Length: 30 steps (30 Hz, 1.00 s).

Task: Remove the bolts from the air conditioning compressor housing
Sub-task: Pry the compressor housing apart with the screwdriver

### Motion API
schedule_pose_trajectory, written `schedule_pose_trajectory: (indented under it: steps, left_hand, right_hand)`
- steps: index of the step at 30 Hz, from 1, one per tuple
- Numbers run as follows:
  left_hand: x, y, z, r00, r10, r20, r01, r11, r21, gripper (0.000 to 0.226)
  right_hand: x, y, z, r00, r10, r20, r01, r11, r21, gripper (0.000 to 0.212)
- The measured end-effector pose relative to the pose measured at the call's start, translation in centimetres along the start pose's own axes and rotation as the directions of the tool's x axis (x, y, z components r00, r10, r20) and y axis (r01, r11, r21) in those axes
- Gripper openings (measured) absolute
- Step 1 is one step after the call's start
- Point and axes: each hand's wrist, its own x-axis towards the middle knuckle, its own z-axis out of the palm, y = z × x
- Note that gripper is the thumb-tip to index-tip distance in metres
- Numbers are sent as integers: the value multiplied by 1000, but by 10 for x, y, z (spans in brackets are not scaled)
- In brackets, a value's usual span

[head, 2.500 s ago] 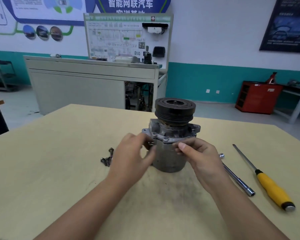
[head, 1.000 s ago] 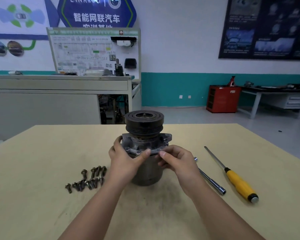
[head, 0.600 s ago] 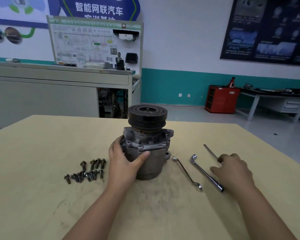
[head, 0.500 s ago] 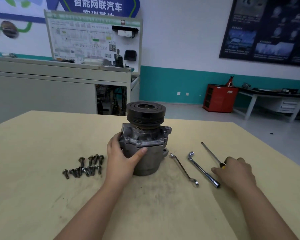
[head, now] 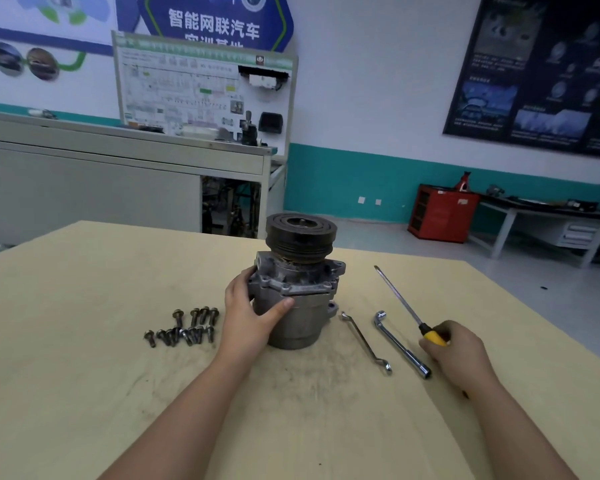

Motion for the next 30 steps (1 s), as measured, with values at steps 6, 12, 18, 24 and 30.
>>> schedule_pose_trajectory:
  steps: [6,12,18,24,30]
  left_hand:
    - [1,-4,0,1000,7,-1,-7,1000,18,79]
    - [3,-7,1,1000,17,-1,-17,1000,23,78]
    - [3,-10,-1,1000,29,7,-29,999,33,79]
    - [3,-10,-3,999,39,13,-39,998,40,79]
    - [4,-11,-2,999,42,11,-43,999,26,78]
  right_hand:
    - [-32,-12,-26,960,-244,137,215,956,199,16]
    - [-54,-22,-58,863,-338,375,295,940,169,18]
    - [-64,-37,-73,792,-410,452,442,896,39,20]
    - [-65,-50,-75,789,-417,451,500,863,-77,18]
    - [-68,-57,-79,793,-417,443,517,846,-129,15]
